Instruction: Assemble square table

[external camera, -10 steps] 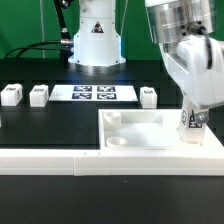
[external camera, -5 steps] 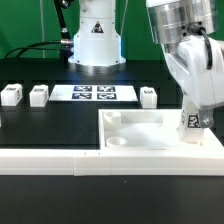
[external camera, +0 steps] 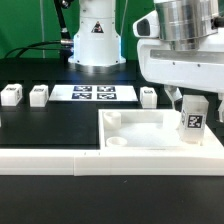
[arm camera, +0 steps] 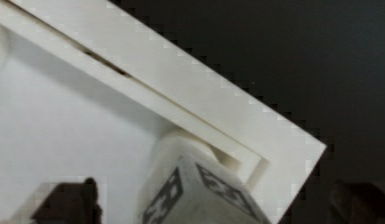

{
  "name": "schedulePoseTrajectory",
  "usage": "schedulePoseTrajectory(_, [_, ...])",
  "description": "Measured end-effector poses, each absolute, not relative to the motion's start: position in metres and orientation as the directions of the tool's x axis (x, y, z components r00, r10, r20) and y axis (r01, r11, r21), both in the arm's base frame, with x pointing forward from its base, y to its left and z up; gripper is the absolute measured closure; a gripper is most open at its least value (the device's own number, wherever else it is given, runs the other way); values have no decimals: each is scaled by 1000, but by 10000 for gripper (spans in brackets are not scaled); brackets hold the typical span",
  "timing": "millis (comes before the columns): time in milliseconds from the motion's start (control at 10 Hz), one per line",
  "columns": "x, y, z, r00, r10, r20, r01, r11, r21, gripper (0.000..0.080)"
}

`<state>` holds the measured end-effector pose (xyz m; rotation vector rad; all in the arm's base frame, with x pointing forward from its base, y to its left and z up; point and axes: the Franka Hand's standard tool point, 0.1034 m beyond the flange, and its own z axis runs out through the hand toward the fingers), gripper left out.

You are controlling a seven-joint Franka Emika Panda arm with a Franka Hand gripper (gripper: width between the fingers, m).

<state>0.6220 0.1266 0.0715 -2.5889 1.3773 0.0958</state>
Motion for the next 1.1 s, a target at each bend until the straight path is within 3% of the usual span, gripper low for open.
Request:
schedulePoseTrajectory(200, [622,117,71,858,-511,-46,-512,-848,-136,150])
schedulePoseTrajectory(300, [622,116,68,930,-368,-18,-367,-921,-127,150])
schedulePoseTrajectory(500, [618,121,62,981,-192,0,-191,-976,-108,150])
schedulePoseTrajectory(600, [618,121,62,978,-209,-2,-208,-972,-109,150])
schedulePoseTrajectory(800, [618,121,62,973,-232,-5,-232,-967,-109,401])
schedulePoseTrajectory(900, [618,120,62,955,-296,-13,-296,-949,-108,401])
schedulePoseTrajectory(1000, [618,120,62,931,-364,-21,-364,-925,-107,513])
schedulePoseTrajectory(1100, [618,121,62,905,-424,-28,-424,-899,-106,513])
